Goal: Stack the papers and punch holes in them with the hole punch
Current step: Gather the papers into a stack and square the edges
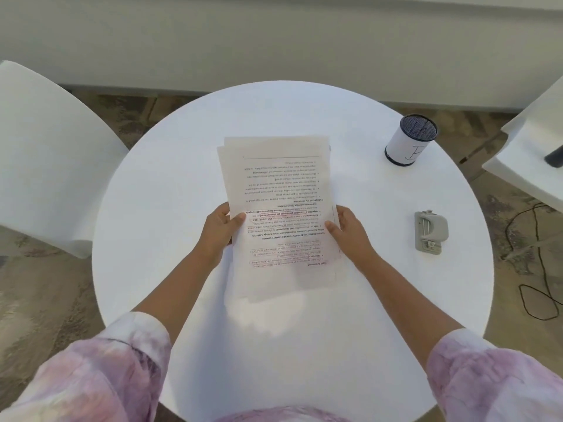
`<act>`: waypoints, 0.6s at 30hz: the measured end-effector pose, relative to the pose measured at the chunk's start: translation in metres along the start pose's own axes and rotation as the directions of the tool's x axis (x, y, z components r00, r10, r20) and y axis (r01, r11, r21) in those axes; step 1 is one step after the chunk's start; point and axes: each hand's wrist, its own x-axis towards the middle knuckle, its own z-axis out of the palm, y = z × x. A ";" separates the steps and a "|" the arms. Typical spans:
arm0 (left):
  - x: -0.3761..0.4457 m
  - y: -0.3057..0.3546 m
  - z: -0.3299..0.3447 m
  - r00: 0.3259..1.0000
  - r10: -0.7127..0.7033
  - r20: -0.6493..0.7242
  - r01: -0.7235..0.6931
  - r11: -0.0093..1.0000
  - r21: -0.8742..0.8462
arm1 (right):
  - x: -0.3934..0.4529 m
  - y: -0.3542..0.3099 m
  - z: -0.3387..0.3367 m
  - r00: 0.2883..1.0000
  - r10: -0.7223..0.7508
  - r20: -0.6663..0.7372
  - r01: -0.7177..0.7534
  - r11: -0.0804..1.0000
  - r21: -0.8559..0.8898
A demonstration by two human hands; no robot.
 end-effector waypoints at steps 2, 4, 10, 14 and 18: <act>0.000 0.011 0.003 0.999 0.036 -0.028 -0.037 0.999 -0.013 | 0.003 -0.010 -0.003 0.998 -0.042 -0.044 0.043 0.998 0.037; -0.001 0.025 0.008 0.995 0.092 -0.047 -0.094 0.995 -0.022 | 0.005 -0.025 -0.006 0.992 -0.084 -0.093 0.088 0.996 0.034; -0.008 0.061 0.016 0.956 0.290 -0.053 -0.293 0.954 -0.061 | 0.001 -0.060 -0.012 0.958 -0.224 -0.179 0.243 0.966 0.090; -0.014 0.074 0.022 0.934 0.350 -0.067 -0.353 0.935 -0.030 | 0.001 -0.064 -0.014 0.966 -0.205 -0.156 0.225 0.967 0.121; -0.015 0.077 0.022 0.929 0.365 -0.057 -0.361 0.930 0.064 | -0.003 -0.062 -0.012 0.968 -0.206 -0.143 0.224 0.967 0.119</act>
